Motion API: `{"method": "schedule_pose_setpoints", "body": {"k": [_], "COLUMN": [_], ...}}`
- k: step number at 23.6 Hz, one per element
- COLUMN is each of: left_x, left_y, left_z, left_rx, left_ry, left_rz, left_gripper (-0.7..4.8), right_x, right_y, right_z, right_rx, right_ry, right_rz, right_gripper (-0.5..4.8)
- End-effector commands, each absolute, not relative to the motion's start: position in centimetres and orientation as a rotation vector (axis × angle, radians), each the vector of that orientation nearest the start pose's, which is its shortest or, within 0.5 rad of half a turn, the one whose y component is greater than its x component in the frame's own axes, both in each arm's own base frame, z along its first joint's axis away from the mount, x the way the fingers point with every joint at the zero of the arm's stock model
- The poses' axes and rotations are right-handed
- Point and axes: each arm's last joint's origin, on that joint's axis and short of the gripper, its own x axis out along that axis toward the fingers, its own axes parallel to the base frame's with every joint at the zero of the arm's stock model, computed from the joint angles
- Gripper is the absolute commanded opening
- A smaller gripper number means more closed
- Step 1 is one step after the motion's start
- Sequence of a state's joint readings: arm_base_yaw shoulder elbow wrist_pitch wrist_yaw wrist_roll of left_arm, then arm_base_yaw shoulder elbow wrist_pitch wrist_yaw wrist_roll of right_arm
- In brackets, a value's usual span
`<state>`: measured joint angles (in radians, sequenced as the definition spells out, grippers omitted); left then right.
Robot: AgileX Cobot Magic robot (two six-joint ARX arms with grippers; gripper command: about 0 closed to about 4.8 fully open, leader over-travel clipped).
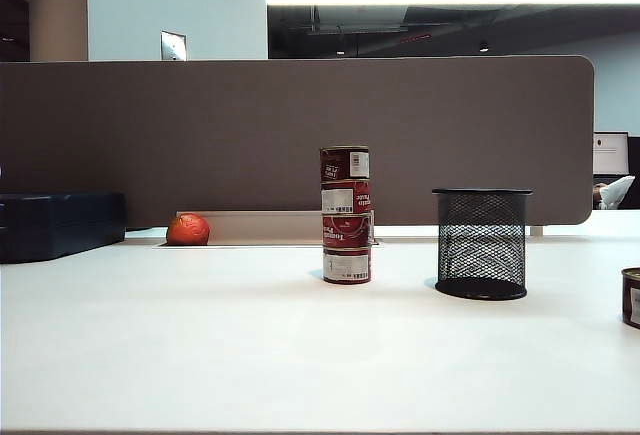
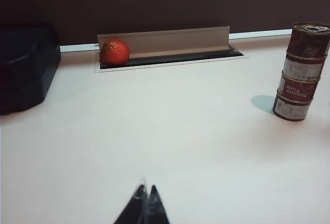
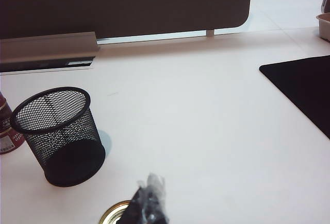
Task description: Take a can of tomato sauce from the stacked ones and place it on the table.
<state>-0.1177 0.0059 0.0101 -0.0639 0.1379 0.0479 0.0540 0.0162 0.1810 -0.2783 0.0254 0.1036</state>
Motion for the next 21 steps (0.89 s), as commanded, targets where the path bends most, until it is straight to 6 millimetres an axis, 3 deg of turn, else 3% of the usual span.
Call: {"method": "schedule_pose_setpoints", "body": {"k": [1,16,21], "left_x": [9.6,9.6,9.6], "left_y": [-1.5,-1.4,-1.4], "left_z": [16.3,16.3,16.3], "left_rx": [0.044,0.046,0.045], "left_ry": [0.037,0.033,0.032], "left_rz": [-0.252,-0.222,-0.222], "left_gripper": [-0.06,-0.06,-0.06], "right_x": [8.3,9.7,9.7], "right_y": [0.4,0.5,0.5], "right_z": [19.3,15.5,15.6], "right_rx": [0.099,0.095,0.028], "right_ry": [0.124,0.113,0.099], "right_rz": [0.024,0.029,0.037], "right_gripper": [-0.06,-0.06,-0.06]}}
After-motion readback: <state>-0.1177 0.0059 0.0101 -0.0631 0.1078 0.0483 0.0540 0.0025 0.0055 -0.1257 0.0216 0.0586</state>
